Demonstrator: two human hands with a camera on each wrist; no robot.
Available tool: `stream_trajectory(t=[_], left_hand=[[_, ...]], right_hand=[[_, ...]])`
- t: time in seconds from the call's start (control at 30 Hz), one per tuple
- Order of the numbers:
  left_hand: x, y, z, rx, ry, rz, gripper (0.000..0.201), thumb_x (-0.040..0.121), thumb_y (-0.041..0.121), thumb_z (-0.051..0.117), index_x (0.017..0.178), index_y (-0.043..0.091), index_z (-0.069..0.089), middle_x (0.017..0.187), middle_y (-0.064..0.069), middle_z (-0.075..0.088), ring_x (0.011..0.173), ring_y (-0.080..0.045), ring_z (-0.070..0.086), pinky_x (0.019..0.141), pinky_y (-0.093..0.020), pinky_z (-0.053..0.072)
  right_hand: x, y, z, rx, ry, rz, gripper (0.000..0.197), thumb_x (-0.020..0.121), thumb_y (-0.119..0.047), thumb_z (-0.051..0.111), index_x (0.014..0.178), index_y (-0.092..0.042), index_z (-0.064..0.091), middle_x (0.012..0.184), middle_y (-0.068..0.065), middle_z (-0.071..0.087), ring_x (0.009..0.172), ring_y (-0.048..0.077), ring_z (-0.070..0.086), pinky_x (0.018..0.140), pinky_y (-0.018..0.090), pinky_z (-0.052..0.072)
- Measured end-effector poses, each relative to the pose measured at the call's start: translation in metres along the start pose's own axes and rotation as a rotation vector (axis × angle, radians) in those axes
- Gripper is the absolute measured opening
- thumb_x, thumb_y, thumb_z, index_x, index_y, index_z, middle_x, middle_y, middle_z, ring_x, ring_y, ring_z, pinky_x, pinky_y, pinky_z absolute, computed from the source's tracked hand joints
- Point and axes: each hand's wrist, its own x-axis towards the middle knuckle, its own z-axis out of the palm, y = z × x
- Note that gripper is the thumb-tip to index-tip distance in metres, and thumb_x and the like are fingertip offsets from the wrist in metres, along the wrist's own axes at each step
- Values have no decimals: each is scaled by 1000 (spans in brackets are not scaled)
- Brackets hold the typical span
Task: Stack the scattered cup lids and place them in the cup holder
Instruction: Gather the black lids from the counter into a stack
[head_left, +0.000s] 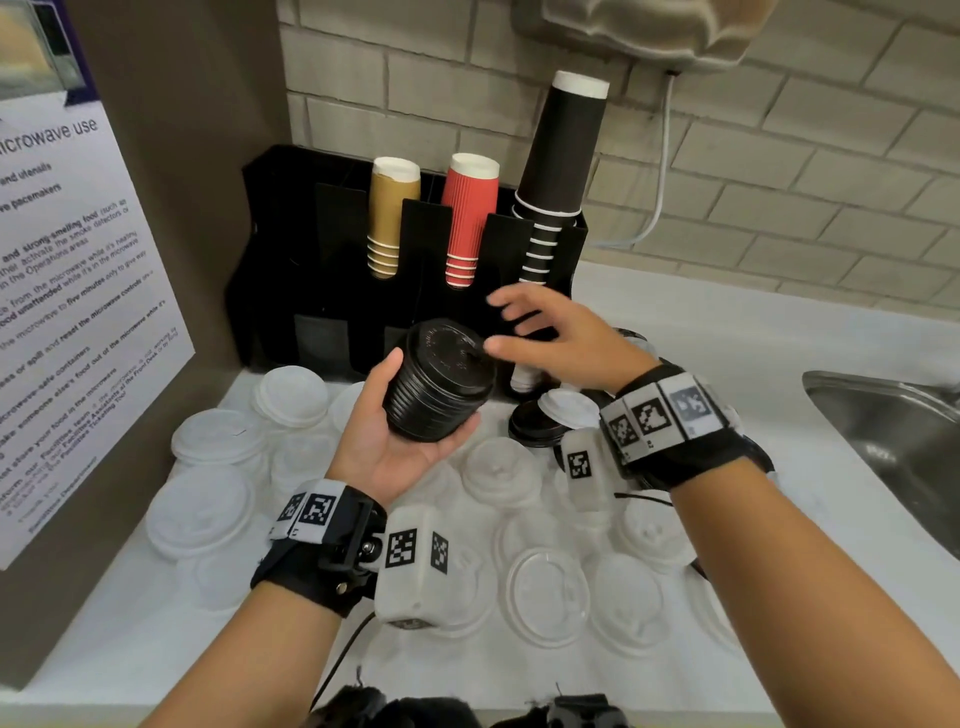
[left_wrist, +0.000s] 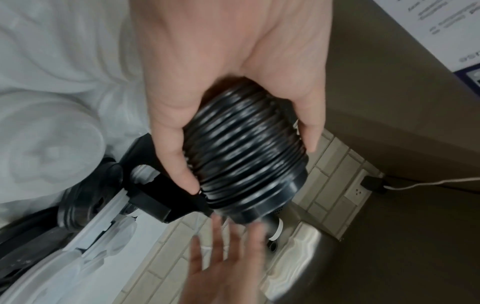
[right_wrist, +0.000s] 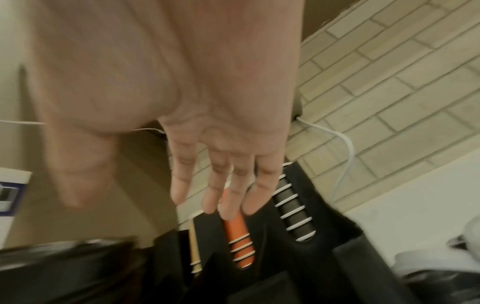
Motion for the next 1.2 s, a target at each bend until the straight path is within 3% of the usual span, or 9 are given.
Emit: stream_trajectory(t=[0.13, 0.3, 0.47, 0.63, 0.73, 0.83, 0.97, 1.1, 1.2], left_hand=[[0, 11, -5, -39, 3, 33, 70, 78, 48, 62, 136, 10, 54, 134, -20, 58, 126, -36, 54, 89, -44, 55], [-2, 18, -10, -31, -4, 45, 62, 78, 49, 62, 128, 12, 59, 132, -19, 60, 121, -34, 59, 91, -44, 54], [-4, 21, -10, -39, 17, 45, 65, 78, 48, 63, 132, 12, 57, 134, -19, 59, 124, -36, 56, 96, -45, 51], [-7, 18, -9, -24, 41, 42, 70, 79, 48, 61, 138, 12, 52, 135, -19, 58, 125, -37, 55, 96, -46, 51], [-9, 18, -8, -20, 53, 41, 71, 79, 48, 61, 139, 12, 51, 135, -19, 57, 125, -37, 55, 96, -46, 51], [-11, 18, -7, -18, 59, 49, 69, 78, 47, 61, 137, 11, 53, 134, -18, 59, 124, -35, 56, 96, -46, 51], [-13, 18, -5, -15, 69, 53, 68, 77, 47, 62, 135, 11, 54, 133, -18, 60, 123, -35, 57, 95, -45, 52], [-13, 18, -5, -13, 74, 56, 69, 78, 47, 61, 137, 12, 53, 134, -18, 59, 125, -35, 56, 96, -44, 51], [-13, 18, -5, -10, 73, 57, 68, 78, 47, 61, 135, 12, 54, 134, -18, 59, 124, -35, 57, 95, -44, 52]], right_hand=[[7, 24, -10, -439, -233, 153, 19, 90, -22, 63, 106, -17, 70, 85, -18, 58, 76, -2, 52, 78, 17, 37], [17, 43, 28, -734, -609, 179, 53, 87, -27, 64, 138, -21, 48, 140, 3, 48, 126, 21, 45, 105, 31, 37], [31, 59, 47, -1124, -677, 376, 89, 71, -51, 71, 145, -30, 29, 133, 7, 48, 131, 32, 30, 104, 52, 26], [31, 68, 51, -1254, -691, 387, 91, 64, -40, 74, 143, -38, 31, 141, 5, 42, 139, 38, 17, 104, 60, 20], [26, 70, 50, -1250, -702, 408, 78, 61, -32, 72, 132, -37, 40, 130, 13, 48, 127, 36, 34, 96, 58, 26], [26, 70, 48, -1234, -688, 395, 78, 53, -31, 73, 123, -39, 40, 91, 4, 45, 84, 25, 41, 79, 47, 32], [27, 78, 43, -1272, -663, 380, 93, 41, -47, 78, 127, -35, 43, 106, -1, 56, 104, 26, 47, 77, 42, 40], [25, 81, 34, -1135, -598, 432, 86, 36, -55, 69, 117, -47, 39, 76, -7, 46, 68, 15, 47, 53, 26, 38], [25, 80, 32, -1075, -603, 453, 82, 47, -57, 71, 121, -48, 36, 79, -9, 41, 76, 15, 42, 68, 31, 36]])
